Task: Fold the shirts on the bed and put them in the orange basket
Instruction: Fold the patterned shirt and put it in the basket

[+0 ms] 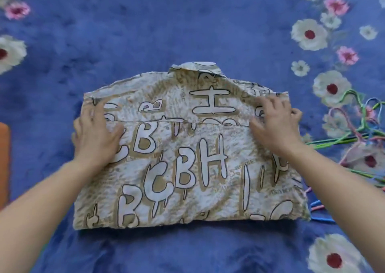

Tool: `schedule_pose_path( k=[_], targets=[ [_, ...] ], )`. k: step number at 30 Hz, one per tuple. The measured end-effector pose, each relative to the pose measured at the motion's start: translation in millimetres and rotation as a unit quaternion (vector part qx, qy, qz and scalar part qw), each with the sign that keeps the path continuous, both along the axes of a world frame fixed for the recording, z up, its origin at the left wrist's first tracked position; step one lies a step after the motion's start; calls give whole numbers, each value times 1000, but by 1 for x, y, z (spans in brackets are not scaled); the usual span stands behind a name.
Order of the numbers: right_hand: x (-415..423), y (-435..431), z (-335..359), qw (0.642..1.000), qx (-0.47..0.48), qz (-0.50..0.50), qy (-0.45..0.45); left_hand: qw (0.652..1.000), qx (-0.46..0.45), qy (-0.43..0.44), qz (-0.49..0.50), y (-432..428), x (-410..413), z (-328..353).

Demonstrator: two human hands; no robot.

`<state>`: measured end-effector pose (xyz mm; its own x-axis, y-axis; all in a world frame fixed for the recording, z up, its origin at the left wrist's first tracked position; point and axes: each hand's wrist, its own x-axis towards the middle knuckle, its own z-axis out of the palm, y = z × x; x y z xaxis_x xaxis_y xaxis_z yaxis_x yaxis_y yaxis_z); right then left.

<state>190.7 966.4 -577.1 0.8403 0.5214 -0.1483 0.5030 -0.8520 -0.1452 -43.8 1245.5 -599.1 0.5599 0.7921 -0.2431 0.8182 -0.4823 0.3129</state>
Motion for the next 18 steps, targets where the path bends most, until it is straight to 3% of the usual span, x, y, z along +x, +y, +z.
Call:
schedule_pose_path(
  k=[3, 7, 9, 12, 15, 18],
  targets=[
    [11, 8, -11, 997, 13, -74, 9, 996, 7, -13, 93, -6, 8, 0],
    [24, 3, -21, 996, -47, -68, 28, 989, 62, -103, 84, 15, 5, -3],
    [26, 1, -21, 996, -17, -87, -6, 979, 68, -153, 116, 27, 4, -6],
    [4, 4, -18, 995, 56, -78, -35, 981, 85, -112, 136, 15, 3, -7],
    [-62, 0, -21, 992, 98, 75, -19, 985, 103, -134, -37, -47, -8, -2],
    [-130, -31, -39, 960, 53, 275, -23, 969, 83, -52, -229, -108, -50, -16]
  ],
)
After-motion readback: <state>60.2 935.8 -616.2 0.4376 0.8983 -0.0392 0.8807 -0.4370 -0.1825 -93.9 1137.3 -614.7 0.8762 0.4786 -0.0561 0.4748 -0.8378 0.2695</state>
